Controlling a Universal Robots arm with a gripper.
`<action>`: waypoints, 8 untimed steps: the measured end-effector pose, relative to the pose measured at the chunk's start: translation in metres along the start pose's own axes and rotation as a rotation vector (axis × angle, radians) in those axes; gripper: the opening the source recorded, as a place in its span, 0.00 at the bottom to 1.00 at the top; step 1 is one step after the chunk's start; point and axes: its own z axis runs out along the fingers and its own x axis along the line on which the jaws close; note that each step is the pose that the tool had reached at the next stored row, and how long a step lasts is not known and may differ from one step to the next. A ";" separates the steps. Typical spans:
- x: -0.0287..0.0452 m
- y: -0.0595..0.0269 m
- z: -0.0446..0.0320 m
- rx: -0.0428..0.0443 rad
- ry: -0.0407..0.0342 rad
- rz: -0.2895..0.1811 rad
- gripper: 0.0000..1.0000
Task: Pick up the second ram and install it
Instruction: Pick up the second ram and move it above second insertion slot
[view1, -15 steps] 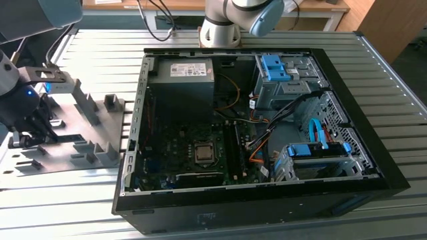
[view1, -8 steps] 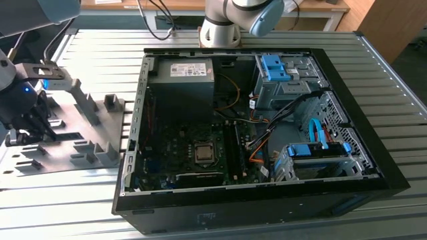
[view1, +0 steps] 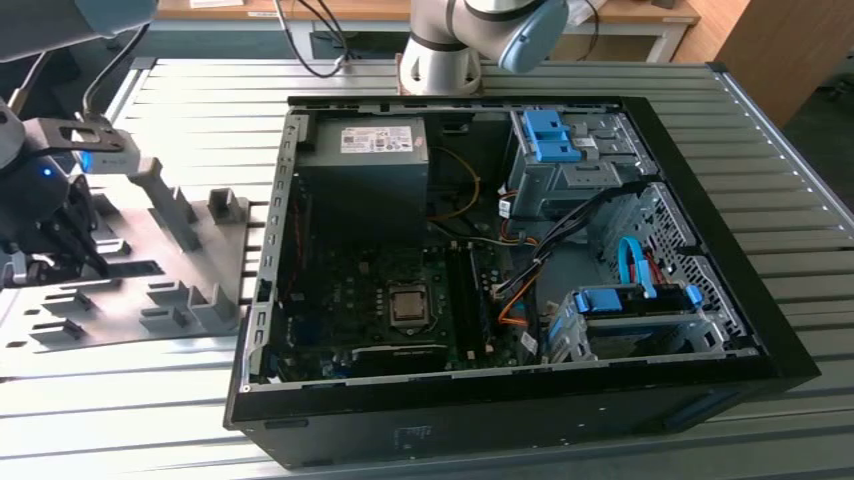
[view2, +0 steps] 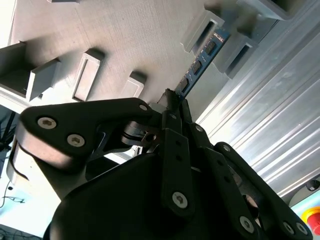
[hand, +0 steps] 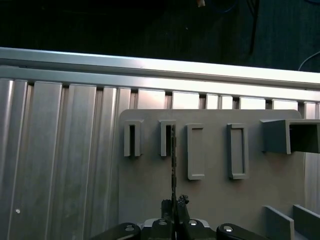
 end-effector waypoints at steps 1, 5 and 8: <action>-0.0001 0.0001 -0.0011 0.0001 0.0000 0.000 0.14; -0.0003 0.0003 -0.0065 0.0000 0.0000 0.000 0.14; -0.0005 0.0005 -0.0102 0.0000 0.0000 0.000 0.14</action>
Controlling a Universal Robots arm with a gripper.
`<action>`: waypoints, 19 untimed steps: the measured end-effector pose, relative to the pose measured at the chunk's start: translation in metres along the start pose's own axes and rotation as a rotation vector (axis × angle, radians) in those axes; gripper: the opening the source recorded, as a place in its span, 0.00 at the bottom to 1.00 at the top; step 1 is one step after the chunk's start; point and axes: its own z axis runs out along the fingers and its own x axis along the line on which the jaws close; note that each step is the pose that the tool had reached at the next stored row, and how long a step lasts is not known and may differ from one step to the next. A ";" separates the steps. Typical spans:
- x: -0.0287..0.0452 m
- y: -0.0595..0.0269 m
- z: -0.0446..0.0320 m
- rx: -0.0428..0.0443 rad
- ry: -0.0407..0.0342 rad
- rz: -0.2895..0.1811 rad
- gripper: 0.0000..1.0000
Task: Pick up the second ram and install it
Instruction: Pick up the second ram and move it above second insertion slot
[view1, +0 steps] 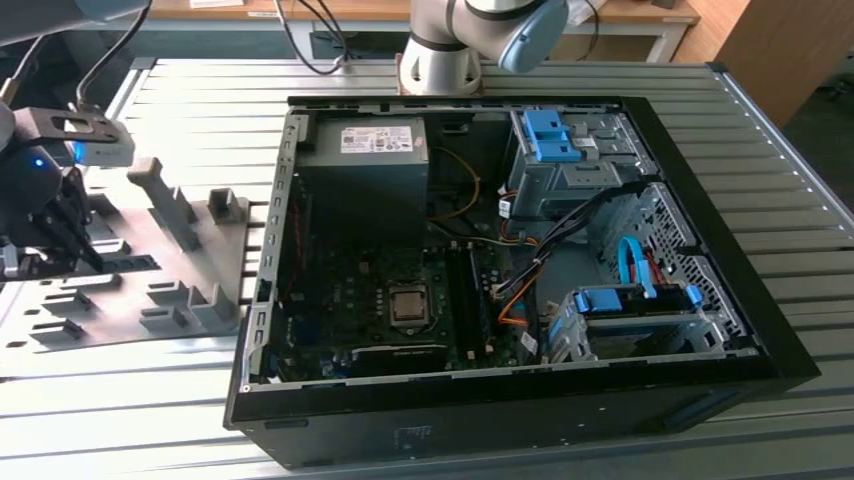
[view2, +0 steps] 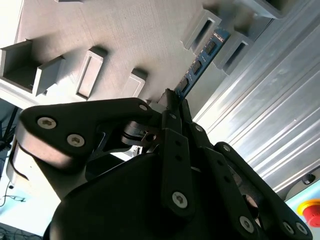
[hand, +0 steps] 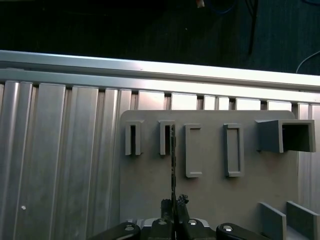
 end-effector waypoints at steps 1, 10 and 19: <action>-0.0001 0.0001 -0.0011 0.0000 0.0000 0.000 0.14; -0.0005 0.0005 -0.0105 0.0001 -0.0001 0.000 0.14; -0.0010 0.0010 -0.0215 0.0000 0.0000 0.000 0.14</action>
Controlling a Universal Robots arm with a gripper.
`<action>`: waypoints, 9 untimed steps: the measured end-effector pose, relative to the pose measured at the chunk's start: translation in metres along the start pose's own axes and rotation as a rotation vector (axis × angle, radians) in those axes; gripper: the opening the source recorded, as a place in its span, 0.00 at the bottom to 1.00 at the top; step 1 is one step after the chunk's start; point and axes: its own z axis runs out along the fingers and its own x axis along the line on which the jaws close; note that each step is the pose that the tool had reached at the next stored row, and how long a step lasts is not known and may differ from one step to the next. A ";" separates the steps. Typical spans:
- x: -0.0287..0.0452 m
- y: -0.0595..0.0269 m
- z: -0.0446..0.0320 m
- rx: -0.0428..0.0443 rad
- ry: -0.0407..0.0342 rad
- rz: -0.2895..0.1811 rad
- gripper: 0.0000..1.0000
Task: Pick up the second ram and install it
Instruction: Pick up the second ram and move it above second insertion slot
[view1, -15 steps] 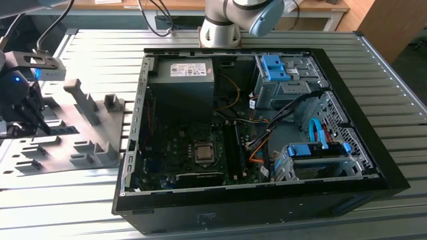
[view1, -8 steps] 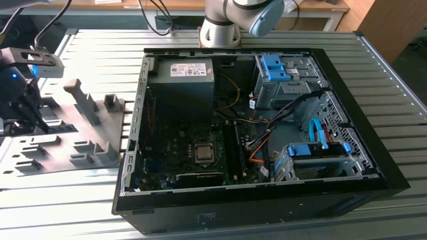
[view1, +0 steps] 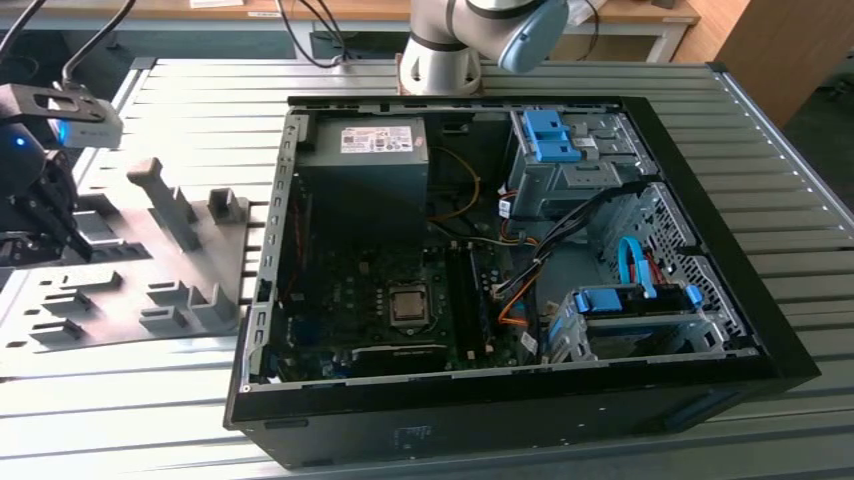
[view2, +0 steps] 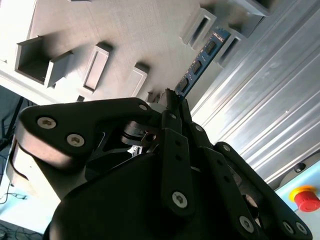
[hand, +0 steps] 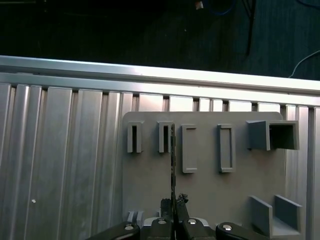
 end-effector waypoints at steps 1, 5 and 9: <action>-0.0001 0.0001 -0.0013 -0.0001 0.0000 0.000 0.14; -0.0003 0.0003 -0.0061 0.0000 0.0000 0.000 0.14; -0.0005 0.0005 -0.0111 0.0000 0.0000 0.000 0.14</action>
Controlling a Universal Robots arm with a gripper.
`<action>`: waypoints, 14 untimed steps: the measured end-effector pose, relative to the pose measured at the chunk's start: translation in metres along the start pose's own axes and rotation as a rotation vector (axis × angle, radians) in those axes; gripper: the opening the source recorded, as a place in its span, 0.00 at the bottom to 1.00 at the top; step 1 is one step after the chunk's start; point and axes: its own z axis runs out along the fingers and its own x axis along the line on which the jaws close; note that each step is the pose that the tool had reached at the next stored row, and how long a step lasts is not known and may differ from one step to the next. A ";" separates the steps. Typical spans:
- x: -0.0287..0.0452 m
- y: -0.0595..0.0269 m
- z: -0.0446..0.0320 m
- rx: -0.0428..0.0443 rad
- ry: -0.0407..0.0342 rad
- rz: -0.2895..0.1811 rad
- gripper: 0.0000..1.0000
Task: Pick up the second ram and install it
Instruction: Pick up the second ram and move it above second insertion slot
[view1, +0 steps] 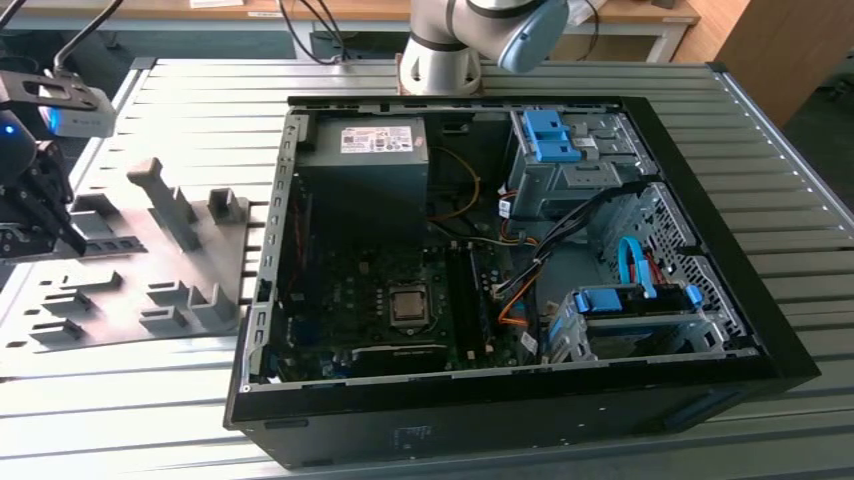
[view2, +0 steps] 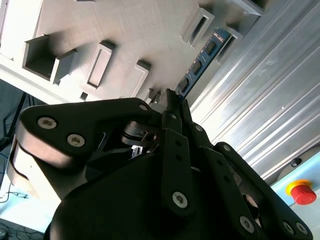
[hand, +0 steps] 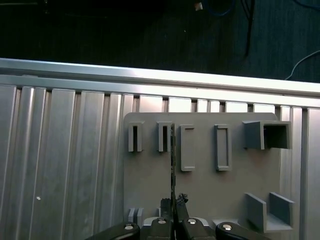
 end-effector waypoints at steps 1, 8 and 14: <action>-0.0001 0.0001 -0.0012 0.0000 0.0000 0.000 0.14; -0.0004 0.0004 -0.0098 -0.0001 0.0001 0.000 0.14; -0.0008 0.0008 -0.0174 0.0000 0.0000 0.000 0.14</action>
